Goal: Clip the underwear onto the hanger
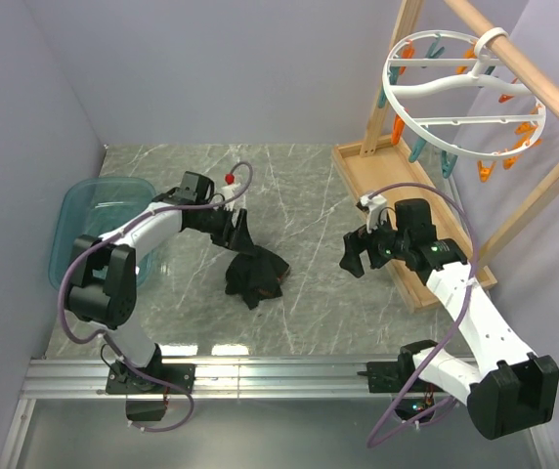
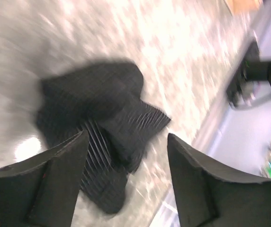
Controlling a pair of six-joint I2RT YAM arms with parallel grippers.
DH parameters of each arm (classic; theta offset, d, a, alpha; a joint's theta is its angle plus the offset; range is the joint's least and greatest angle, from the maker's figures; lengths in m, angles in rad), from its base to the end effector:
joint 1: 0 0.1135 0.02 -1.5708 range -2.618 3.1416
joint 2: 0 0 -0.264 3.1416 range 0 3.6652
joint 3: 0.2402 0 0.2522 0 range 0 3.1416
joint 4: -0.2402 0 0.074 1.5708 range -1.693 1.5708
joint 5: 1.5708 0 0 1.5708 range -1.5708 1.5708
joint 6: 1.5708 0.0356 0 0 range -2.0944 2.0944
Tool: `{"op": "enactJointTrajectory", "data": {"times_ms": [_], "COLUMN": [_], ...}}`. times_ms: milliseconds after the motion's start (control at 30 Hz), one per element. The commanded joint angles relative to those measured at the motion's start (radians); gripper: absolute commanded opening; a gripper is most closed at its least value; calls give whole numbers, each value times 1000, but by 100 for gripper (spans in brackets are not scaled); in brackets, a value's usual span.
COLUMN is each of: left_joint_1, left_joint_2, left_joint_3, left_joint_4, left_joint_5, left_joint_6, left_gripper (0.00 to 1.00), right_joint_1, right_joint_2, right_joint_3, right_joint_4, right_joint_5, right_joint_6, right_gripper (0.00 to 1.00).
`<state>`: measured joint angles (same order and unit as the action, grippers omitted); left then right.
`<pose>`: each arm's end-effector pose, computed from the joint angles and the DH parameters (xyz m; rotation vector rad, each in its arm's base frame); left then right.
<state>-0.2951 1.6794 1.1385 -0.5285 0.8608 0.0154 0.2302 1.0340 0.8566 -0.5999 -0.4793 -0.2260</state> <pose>0.3138 -0.1236 0.2160 0.6785 2.4300 -1.2286 0.2026 0.0643 0.2821 -0.7473 2.1809 0.5624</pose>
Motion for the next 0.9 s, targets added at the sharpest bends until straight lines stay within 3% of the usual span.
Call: {"op": "enactJointTrajectory", "data": {"times_ms": [0,100,267,333,400,533,733,867], "left_joint_1": [27,57,33,-5,-82,-278,-465,-553], "left_joint_2": [-76,-115,-194,-240,-294,-343,-268,-149], "left_joint_3": [17,47,23,-8,-80,-171,-103,42], "left_joint_4": [168,141,39,-5,2,-22,-169,-344], "left_joint_5": [-75,-154,-57,-63,-98,-221,-409,-538], "left_joint_6": [-69,50,392,499,653,933,1424,1589], "left_gripper": [73,75,70,69,69,69,67,66], "right_joint_1": [24,37,78,115,133,139,136,104], "right_joint_2": [1,1,24,41,95,193,259,247], "right_joint_3": [47,42,15,7,18,87,127,111], "right_joint_4": [0,5,55,83,84,68,45,46], "right_joint_5": [4,10,8,13,-7,-54,-61,-74], "right_joint_6": [-7,-9,-6,10,19,50,79,89], "right_gripper": [99,98,94,87,81,79,78,78]}}
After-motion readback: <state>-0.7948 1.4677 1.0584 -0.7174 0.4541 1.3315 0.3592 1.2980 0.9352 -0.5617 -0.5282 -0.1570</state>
